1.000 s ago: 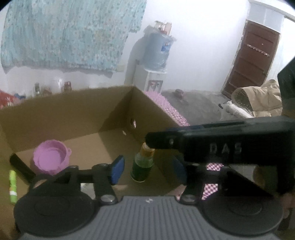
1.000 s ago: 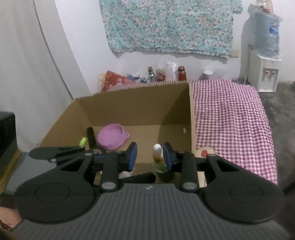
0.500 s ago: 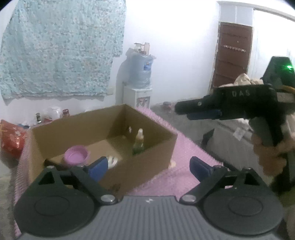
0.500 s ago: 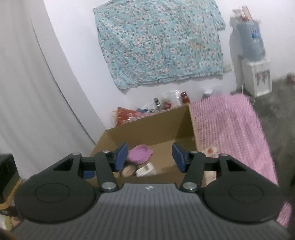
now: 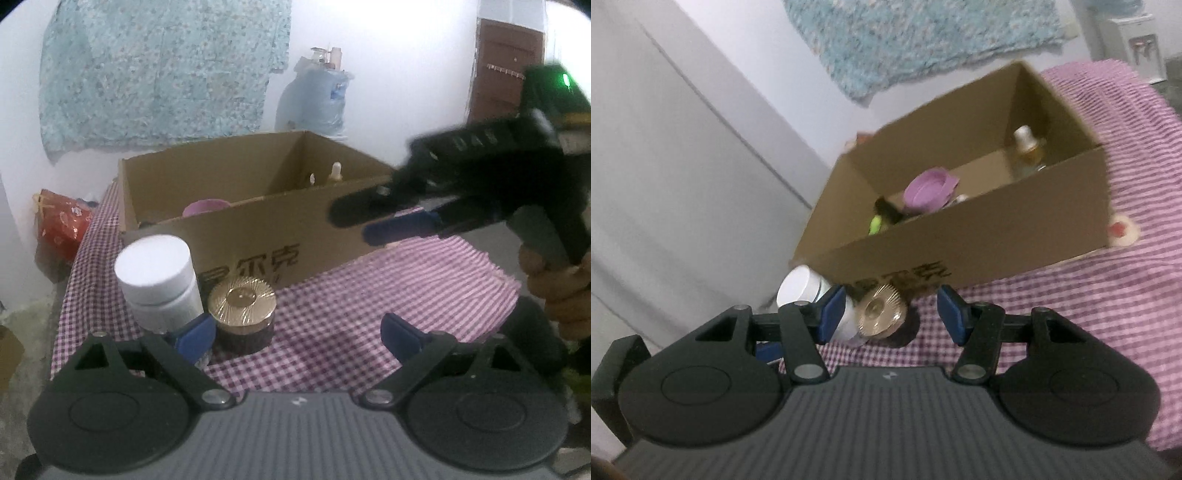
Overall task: Organize rigid objects
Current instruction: 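Grasp the gold-lidded dark jar by its body with the right gripper, then carry the gold-lidded jar over the box and lower it inside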
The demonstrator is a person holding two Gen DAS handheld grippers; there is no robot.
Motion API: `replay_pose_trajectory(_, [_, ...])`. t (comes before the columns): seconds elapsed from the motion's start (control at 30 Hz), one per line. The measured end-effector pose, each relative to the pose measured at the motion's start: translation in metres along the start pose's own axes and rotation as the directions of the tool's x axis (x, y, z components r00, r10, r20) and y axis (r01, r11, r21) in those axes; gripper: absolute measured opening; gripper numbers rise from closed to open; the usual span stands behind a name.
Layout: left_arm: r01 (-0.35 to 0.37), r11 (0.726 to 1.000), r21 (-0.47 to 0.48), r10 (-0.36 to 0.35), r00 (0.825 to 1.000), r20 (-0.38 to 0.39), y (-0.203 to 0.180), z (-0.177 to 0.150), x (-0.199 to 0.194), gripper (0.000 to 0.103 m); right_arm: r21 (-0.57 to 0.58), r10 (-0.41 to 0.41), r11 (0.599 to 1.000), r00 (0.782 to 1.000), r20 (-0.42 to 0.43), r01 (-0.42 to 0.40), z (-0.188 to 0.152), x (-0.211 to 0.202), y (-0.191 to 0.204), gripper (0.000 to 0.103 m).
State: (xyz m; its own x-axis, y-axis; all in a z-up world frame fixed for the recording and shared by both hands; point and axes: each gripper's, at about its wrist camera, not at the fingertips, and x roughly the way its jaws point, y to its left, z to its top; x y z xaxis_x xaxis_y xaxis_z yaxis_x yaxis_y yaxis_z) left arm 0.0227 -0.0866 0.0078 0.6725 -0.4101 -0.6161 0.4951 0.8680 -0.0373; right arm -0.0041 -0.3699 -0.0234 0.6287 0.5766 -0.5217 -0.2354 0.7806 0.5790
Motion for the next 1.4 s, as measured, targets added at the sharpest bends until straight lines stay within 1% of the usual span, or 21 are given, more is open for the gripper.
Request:
replay_pose_trajectory(0.13, [-0.061,0.998,0.028,0.062,0.998,-0.020,-0.001,-0.009,0.022,0.095,-0.015,-0.012,1.000,0.999,-0.038,0.011,-0.002,0.029,0.010,0.055])
replay_pose_trajectory(0.2, [-0.083,0.996,0.033,0.084,0.996,-0.026,-0.001,-0.011,0.032,0.094,-0.025,-0.025,0.999,0.998,-0.057,0.024,0.001,0.045,0.010,0.052])
replay_pose_trajectory(0.33, [-0.080,0.997,0.023,0.081,0.996,-0.034,0.005,-0.015,0.044,0.094,-0.026,-0.040,0.999,0.993,-0.109,0.037,0.001,0.073,0.007,0.048])
replay_pose_trajectory(0.47, [-0.086,0.996,0.022,0.087,0.996,-0.036,0.006,-0.017,0.054,0.094,-0.029,-0.050,0.999,0.989,-0.136,0.046,0.001,0.091,0.006,0.047])
replay_pose_trajectory(0.7, [-0.072,0.997,-0.005,0.071,0.996,-0.051,0.010,-0.018,0.062,0.094,-0.023,-0.029,0.999,0.985,-0.169,0.026,0.007,0.114,0.005,0.047])
replay_pose_trajectory(0.77, [-0.070,0.997,-0.010,0.070,0.996,-0.051,0.010,-0.014,0.065,0.094,-0.018,-0.020,1.000,0.984,-0.176,0.017,0.006,0.115,0.005,0.048])
replay_pose_trajectory(1.0, [-0.039,0.999,0.008,0.039,0.998,-0.047,0.002,-0.011,0.066,0.094,-0.031,-0.040,0.999,0.984,-0.176,0.035,0.003,0.107,0.001,0.049])
replay_pose_trajectory(1.23, [0.036,0.998,0.049,-0.033,0.998,-0.045,-0.022,-0.010,0.072,0.094,-0.001,-0.072,0.997,0.986,-0.148,0.073,-0.005,0.081,-0.016,0.050])
replay_pose_trajectory(1.4, [0.096,0.992,0.083,-0.092,0.995,-0.044,-0.038,-0.014,0.076,0.094,0.034,-0.101,0.994,0.987,-0.121,0.105,-0.012,0.059,-0.031,0.050])
